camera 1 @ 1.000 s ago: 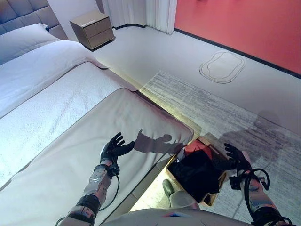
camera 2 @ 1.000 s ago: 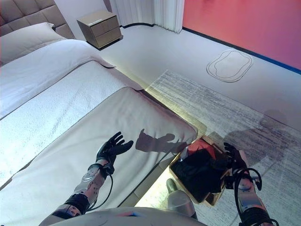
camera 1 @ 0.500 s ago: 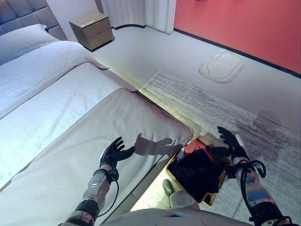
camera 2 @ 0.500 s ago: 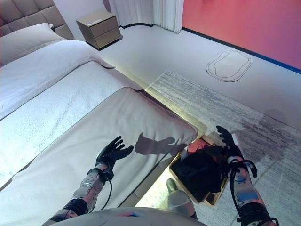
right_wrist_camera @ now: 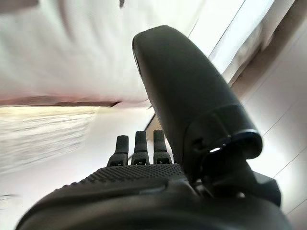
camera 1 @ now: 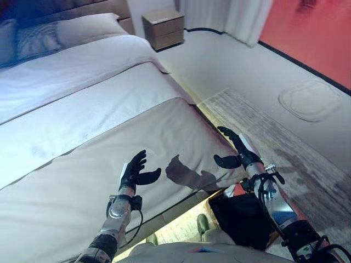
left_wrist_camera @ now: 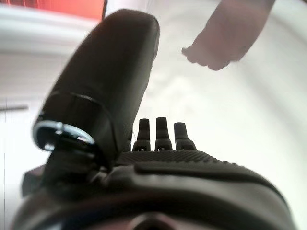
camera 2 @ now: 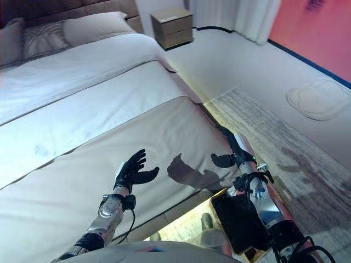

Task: Pick up the clothes from the bed and place them into the basket

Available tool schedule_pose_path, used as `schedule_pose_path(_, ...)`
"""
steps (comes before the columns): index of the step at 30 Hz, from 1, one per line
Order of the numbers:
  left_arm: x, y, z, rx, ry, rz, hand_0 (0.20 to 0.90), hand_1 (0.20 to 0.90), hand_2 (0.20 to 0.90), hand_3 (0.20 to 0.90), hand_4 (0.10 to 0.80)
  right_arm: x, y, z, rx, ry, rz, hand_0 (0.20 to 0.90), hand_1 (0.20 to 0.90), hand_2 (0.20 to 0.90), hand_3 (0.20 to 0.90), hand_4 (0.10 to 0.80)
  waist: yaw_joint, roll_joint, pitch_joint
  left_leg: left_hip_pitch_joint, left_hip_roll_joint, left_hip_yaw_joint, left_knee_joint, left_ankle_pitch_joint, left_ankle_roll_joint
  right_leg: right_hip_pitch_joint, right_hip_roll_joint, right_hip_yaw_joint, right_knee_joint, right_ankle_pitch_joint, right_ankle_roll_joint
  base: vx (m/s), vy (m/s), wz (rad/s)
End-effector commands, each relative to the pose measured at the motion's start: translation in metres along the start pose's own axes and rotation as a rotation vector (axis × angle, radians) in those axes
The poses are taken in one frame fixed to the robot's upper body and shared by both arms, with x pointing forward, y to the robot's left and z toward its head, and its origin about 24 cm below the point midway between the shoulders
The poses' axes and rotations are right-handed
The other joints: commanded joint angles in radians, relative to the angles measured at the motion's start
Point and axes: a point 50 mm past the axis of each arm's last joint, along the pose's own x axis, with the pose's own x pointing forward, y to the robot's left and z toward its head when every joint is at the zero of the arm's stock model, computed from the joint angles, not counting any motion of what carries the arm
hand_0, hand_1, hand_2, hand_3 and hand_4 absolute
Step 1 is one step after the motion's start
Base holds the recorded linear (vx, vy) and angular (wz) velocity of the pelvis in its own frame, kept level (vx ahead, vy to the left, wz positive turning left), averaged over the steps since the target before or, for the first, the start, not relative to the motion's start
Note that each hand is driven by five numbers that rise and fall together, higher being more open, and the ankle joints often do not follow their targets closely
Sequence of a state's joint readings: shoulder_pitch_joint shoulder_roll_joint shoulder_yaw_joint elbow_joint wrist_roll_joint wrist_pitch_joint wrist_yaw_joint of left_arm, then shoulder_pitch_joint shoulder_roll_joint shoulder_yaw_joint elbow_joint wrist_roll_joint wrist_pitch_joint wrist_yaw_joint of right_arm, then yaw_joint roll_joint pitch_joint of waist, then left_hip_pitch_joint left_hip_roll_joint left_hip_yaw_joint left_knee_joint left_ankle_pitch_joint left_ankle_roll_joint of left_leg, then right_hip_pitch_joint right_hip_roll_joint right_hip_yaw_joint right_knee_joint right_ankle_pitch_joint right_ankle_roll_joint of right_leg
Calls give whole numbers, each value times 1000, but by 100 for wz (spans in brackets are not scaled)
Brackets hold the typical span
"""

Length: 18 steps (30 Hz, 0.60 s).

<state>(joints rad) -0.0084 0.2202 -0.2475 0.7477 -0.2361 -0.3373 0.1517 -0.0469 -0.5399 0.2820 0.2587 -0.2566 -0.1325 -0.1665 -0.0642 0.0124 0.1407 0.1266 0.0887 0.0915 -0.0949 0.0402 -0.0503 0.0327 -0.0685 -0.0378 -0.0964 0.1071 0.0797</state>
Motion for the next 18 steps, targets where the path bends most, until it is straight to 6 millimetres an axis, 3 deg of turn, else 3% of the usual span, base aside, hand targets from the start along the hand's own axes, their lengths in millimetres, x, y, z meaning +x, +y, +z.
schedule_pose_path(1, 10, 16, 44, 36, -242, 16, 900, 900, 900, 900, 800, 21, -31, 38, -18, -204, -117, 900, 900, 900, 900, 800, 29, -50, -49, 13, -36, -30, 8, -112, 31, 53, -23, -12, 18, -83, 19, 40, -18, 37)
schedule_pose_path(10, 0, 30, 44, 74, -281, 17, 900, 900, 900, 900, 800, 17, -9, 35, 48, -158, -92, 900, 900, 900, 900, 800, 83, -49, -47, -11, -36, -73, 8, -93, 27, 76, -34, -90, 15, -94, 16, 16, -4, 25)
schedule_pose_path(18, -5, 36, 37, 105, -247, -11, 900, 900, 900, 900, 800, 12, 1, 31, 31, -140, -59, 900, 900, 900, 900, 800, 91, -49, -40, -8, -35, -73, 8, -89, 31, 91, -36, -106, 15, -97, 17, 16, 12, 9)
